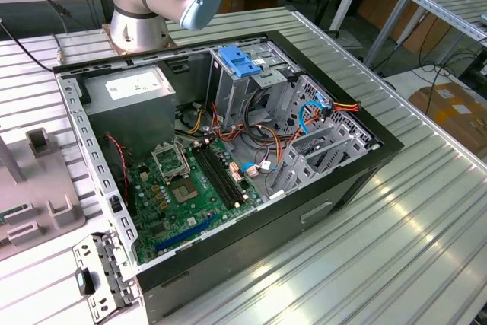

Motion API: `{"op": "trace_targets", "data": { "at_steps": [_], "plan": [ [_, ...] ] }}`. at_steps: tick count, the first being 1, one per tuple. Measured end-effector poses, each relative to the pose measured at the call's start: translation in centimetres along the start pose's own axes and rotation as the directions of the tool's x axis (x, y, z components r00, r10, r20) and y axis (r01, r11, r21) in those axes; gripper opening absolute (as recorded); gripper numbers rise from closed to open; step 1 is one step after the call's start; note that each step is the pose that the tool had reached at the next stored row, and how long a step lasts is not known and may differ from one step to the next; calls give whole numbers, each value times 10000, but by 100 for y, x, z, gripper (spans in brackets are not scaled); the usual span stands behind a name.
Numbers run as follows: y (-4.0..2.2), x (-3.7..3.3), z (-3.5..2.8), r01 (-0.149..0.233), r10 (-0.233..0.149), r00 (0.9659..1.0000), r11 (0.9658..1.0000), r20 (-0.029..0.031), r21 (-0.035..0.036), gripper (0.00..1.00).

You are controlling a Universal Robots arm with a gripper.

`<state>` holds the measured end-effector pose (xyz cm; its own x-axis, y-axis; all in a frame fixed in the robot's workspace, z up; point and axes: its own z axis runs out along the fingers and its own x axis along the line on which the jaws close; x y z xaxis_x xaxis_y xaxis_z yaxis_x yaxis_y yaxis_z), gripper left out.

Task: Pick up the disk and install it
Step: 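Pick up the disk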

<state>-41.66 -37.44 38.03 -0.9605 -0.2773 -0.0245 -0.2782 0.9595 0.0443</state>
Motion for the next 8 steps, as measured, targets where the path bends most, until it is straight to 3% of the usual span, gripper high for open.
{"op": "trace_targets", "data": {
  "at_steps": [8],
  "plan": [
    [0,0,0,448,-448,9990,9990,-19,-12,11]
  ]
}}
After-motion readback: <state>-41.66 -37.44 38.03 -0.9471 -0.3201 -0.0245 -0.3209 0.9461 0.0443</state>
